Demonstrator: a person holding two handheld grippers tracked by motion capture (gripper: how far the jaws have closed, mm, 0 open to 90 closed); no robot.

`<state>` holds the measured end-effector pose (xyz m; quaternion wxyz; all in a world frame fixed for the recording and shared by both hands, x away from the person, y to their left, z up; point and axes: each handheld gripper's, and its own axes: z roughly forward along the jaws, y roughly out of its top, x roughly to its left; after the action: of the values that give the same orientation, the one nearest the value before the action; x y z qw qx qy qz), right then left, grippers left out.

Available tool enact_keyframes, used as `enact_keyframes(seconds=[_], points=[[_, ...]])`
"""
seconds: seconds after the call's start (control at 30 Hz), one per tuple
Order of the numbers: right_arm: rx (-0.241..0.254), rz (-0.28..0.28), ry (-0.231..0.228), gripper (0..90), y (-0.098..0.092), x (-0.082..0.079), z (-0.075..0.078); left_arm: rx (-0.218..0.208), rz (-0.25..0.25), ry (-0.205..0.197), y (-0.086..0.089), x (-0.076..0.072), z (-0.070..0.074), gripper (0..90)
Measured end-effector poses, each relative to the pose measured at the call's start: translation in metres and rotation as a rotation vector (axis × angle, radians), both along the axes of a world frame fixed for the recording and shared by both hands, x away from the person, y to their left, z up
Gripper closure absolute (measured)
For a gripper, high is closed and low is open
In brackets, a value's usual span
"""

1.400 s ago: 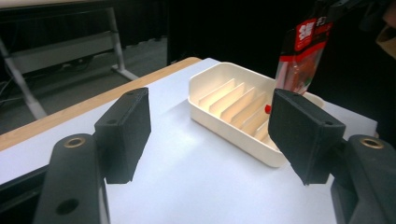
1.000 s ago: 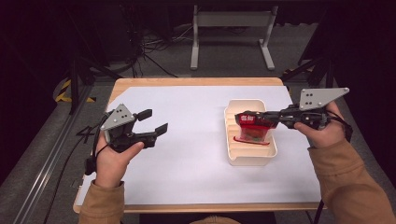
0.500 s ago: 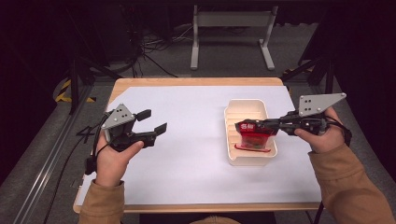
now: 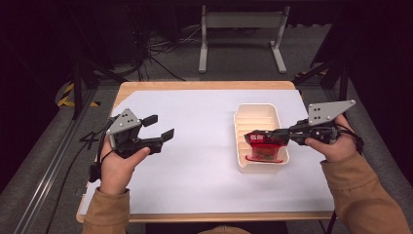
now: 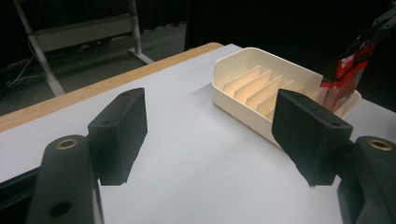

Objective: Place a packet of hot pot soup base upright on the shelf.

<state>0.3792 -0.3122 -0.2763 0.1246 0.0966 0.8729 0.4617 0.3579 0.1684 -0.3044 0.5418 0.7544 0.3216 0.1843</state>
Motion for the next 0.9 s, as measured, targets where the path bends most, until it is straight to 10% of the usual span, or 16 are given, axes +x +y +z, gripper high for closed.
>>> enact_keyframes(seconds=[0.9], points=[[0.014,0.006,0.073,88.9,0.006,0.002,-0.033,0.033,0.007,0.031,0.002,0.006,-0.007,24.0]])
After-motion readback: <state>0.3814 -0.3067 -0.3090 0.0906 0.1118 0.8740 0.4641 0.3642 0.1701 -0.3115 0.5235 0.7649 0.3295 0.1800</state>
